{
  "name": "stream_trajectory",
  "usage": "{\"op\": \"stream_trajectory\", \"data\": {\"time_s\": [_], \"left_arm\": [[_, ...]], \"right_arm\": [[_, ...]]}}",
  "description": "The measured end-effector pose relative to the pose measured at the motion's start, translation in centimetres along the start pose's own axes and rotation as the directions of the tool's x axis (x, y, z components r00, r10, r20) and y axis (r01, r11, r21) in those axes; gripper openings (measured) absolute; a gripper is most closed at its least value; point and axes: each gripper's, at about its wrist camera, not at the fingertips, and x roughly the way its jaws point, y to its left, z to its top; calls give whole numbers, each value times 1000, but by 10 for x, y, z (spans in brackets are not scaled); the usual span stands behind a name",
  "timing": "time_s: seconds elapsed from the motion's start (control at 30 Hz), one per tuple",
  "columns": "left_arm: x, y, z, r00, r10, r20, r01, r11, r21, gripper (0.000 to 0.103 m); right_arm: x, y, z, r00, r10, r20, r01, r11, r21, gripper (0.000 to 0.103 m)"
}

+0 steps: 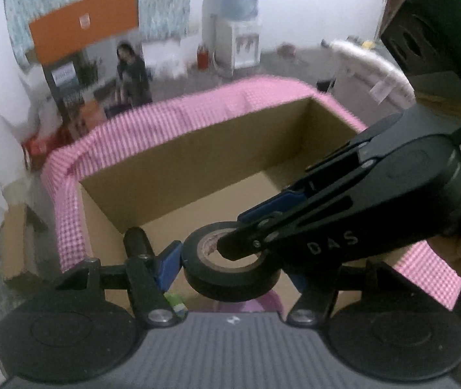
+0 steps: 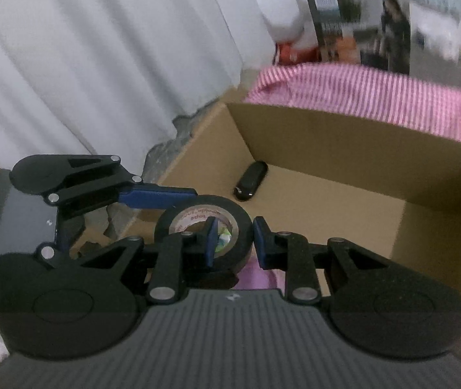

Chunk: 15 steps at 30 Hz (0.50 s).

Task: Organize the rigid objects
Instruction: 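Lift the black tape roll with the right gripper and carry it into the box, then open the right gripper to release the tape roll in the box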

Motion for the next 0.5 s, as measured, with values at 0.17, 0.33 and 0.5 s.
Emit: {"op": "stream_trajectory", "data": {"time_s": [0.17, 0.33, 0.5], "left_arm": [[38, 18, 14, 996, -6, -87, 4, 1000, -29, 68], [65, 21, 21, 989, 27, -144, -29, 999, -14, 68], [82, 27, 25, 983, 40, -182, -45, 999, -23, 68]], "right_arm": [[42, -26, 19, 997, 1, -83, 5, 997, 71, 23], [71, -38, 30, 991, -24, -135, 35, 996, 78, 23], [90, -50, 37, 986, -28, -164, 43, 995, 88, 23]]}}
